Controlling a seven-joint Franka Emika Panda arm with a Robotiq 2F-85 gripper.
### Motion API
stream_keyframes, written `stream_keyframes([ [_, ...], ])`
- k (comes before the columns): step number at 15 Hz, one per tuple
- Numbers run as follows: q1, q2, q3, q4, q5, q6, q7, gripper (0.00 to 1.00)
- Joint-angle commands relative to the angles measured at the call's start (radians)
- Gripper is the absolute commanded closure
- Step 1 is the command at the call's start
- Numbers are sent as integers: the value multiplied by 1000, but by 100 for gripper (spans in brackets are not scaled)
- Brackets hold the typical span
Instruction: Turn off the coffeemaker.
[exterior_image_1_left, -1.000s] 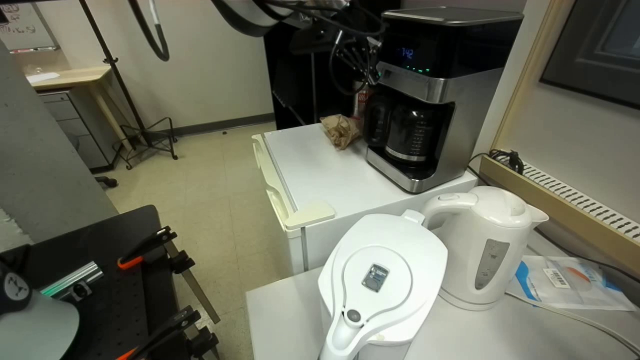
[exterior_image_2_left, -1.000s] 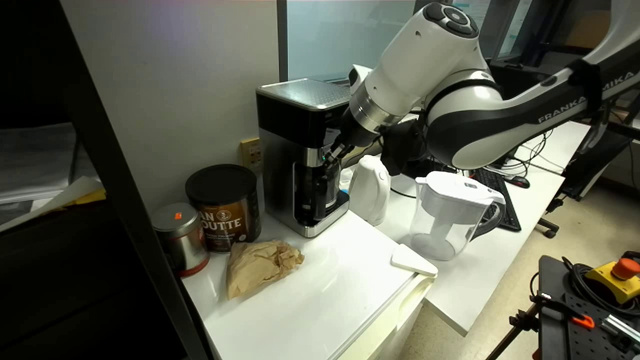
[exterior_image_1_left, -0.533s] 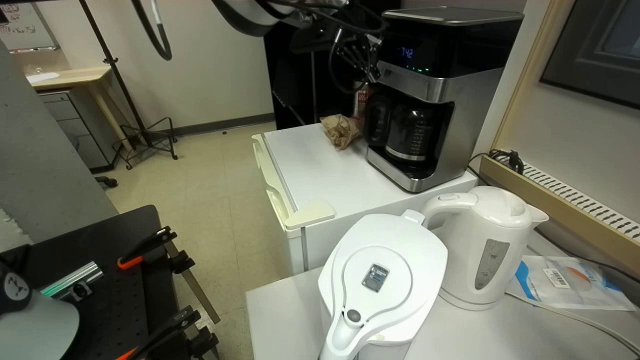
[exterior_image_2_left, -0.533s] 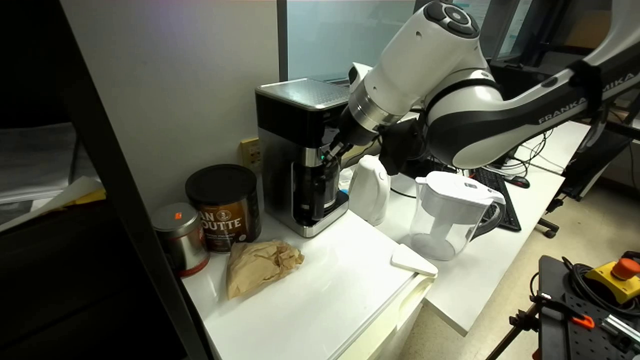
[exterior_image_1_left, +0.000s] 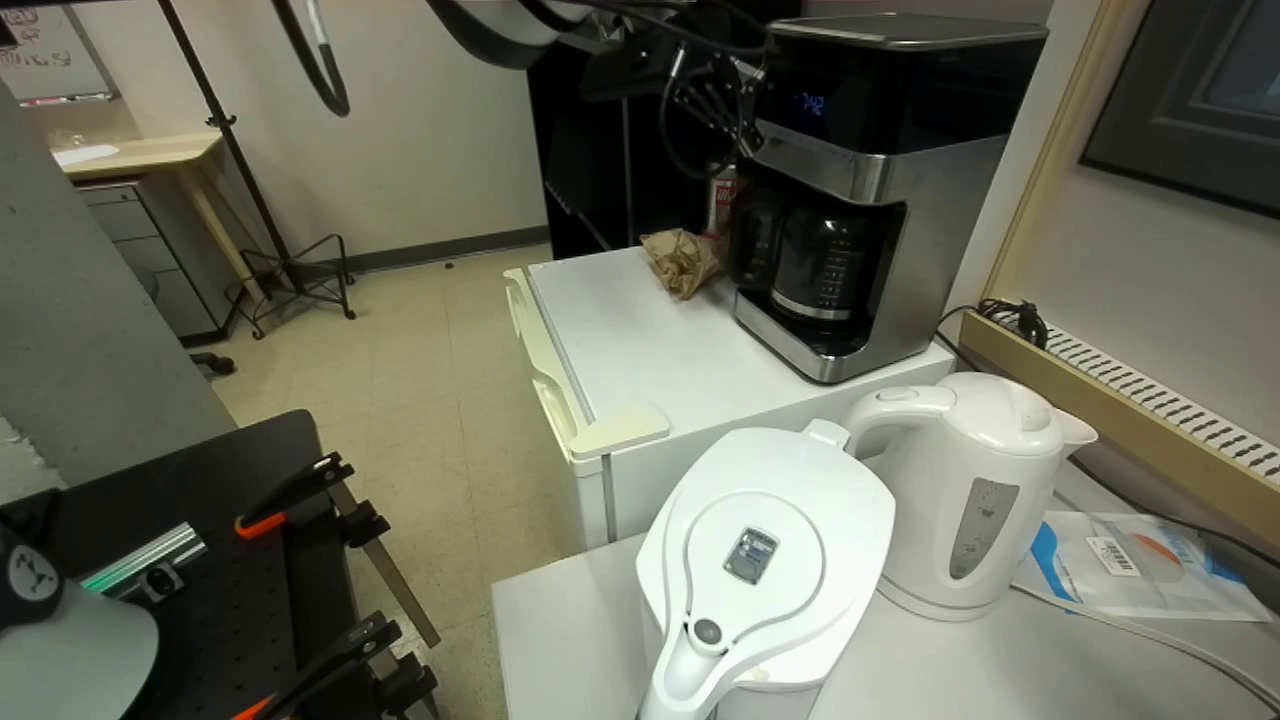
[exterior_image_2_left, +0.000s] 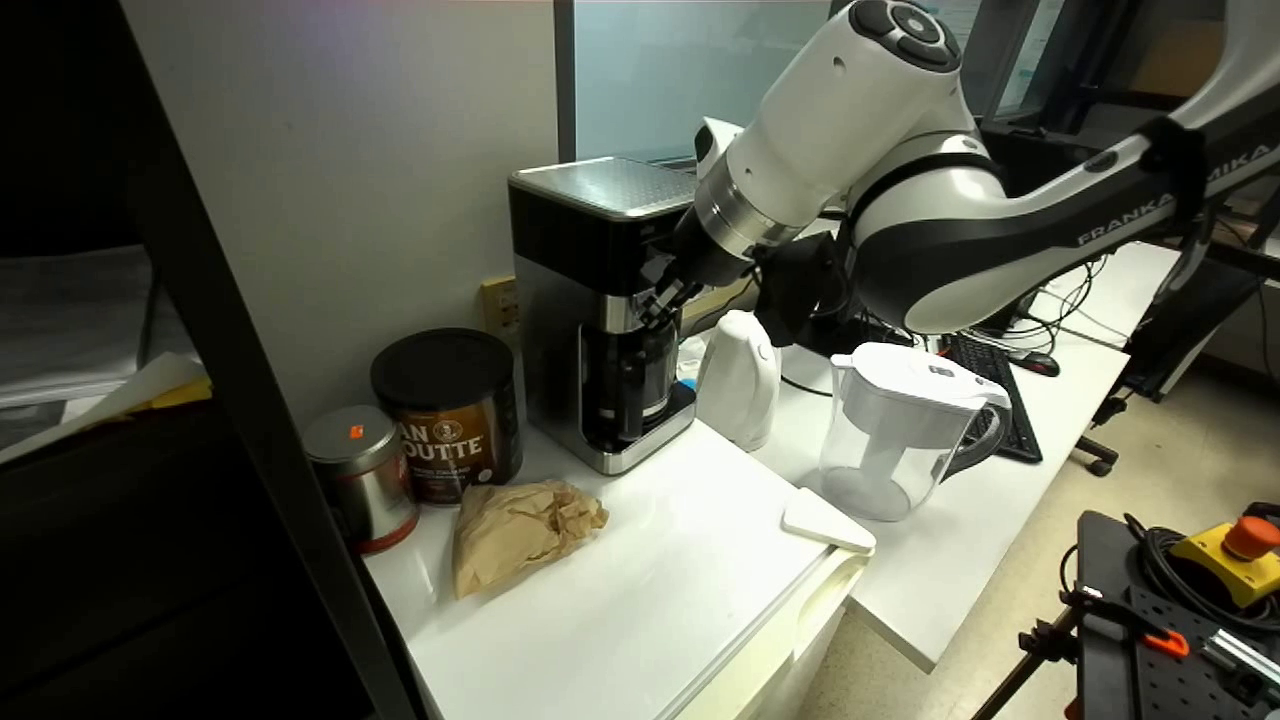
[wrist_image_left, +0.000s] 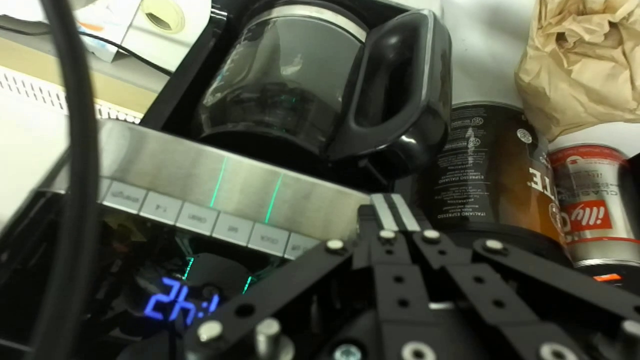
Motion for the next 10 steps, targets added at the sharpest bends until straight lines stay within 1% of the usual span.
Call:
stream_keyframes([
  [1,-5,-37,9,-32,6,-22,-36,100],
  [5,-16,-130,35,-146,21,-70,-157,100],
  [10,-5,-286,46,-295,-23,-113,-279,100],
])
